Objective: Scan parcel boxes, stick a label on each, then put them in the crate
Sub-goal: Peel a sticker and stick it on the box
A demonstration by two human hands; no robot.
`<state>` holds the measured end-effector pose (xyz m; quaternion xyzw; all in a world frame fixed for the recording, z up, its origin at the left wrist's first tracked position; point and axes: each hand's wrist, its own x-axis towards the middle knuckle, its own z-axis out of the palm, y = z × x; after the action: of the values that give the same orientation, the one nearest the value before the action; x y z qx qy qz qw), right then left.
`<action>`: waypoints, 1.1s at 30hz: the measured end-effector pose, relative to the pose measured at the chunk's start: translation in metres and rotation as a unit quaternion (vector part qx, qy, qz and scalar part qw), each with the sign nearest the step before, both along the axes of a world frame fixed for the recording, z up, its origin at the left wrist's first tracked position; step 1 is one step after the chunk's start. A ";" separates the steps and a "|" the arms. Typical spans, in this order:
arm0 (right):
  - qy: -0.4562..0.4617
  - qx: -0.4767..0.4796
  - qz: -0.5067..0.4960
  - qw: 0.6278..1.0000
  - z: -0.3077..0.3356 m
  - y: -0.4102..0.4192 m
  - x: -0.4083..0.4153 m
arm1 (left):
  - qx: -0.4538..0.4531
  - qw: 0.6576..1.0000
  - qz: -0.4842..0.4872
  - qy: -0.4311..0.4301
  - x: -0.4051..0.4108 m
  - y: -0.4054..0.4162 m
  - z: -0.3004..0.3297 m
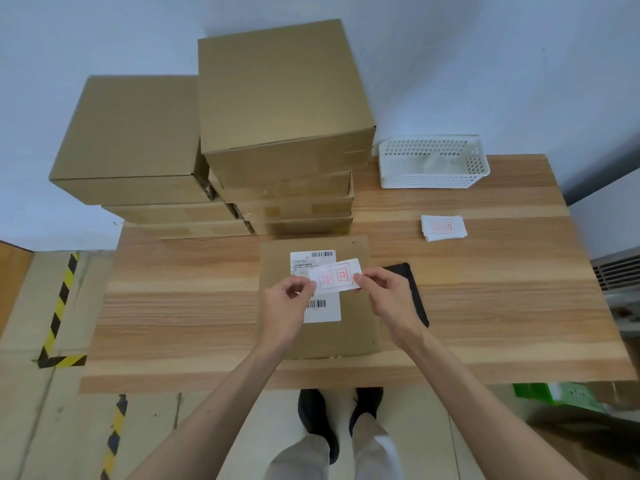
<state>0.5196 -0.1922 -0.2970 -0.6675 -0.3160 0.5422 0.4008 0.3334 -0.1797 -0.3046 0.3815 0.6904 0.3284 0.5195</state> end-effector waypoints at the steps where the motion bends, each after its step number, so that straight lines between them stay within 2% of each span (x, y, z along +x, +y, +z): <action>1: -0.006 -0.002 -0.002 1.000 -0.001 -0.006 -0.004 | 0.004 1.000 0.002 -0.002 -0.003 -0.005 -0.001; 6: -0.090 -0.022 0.017 0.996 -0.013 -0.040 -0.014 | 0.010 0.999 -0.040 0.028 -0.019 -0.035 -0.012; 12: -0.191 -0.060 0.064 0.978 -0.029 -0.076 -0.018 | -0.012 0.983 -0.117 0.143 -0.028 -0.067 -0.026; 18: -0.269 -0.100 0.084 0.954 -0.043 -0.086 -0.025 | -0.046 0.967 -0.126 0.216 -0.027 -0.075 -0.037; 26: -0.329 -0.108 0.116 0.931 -0.054 -0.078 -0.026 | -0.054 0.953 -0.150 0.256 -0.024 -0.068 -0.057; 33: -0.358 -0.105 0.137 0.918 -0.061 -0.076 -0.031 | -0.024 0.944 -0.166 0.285 -0.027 -0.068 -0.066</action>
<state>0.4882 -0.2684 -0.3584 -0.8058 -0.4675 0.3464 0.1102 0.3067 -0.2475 -0.3704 0.5557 0.7442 0.0984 0.3571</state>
